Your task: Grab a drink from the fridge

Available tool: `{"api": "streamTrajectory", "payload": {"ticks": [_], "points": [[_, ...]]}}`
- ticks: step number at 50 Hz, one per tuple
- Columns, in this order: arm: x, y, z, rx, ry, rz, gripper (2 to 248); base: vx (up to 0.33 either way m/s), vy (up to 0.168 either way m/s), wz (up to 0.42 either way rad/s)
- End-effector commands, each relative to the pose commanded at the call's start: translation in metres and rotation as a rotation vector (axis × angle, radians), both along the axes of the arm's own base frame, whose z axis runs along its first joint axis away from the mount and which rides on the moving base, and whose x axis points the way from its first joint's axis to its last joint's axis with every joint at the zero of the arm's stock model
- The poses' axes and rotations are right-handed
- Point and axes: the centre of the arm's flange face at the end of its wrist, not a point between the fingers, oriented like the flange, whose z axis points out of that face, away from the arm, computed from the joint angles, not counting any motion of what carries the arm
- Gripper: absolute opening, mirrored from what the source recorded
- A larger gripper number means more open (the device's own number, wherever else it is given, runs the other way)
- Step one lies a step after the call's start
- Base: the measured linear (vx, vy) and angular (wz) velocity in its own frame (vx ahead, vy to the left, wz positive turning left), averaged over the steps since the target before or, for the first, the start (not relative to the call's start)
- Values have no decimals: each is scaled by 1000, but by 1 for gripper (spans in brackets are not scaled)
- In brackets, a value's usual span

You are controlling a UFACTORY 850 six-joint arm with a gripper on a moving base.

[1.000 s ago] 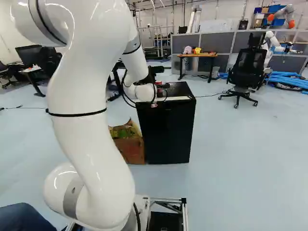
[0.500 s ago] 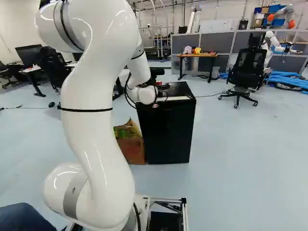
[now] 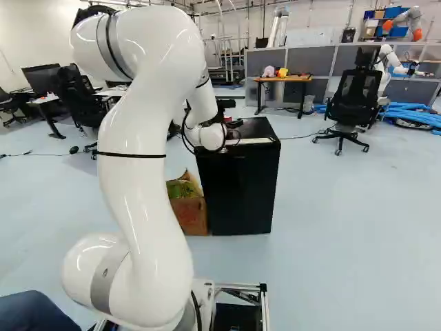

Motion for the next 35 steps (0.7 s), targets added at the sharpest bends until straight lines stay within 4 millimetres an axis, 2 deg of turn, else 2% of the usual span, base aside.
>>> {"api": "streamTrajectory", "payload": {"ticks": [10, 25, 35], "points": [[5, -1, -2, 0, -2, -1, 247, 0, 0, 0], [13, -2, -18, 2, 16, -1, 247, 0, 0, 0], [13, -3, -18, 8, 15, -13, 247, 0, 0, 0]]}}
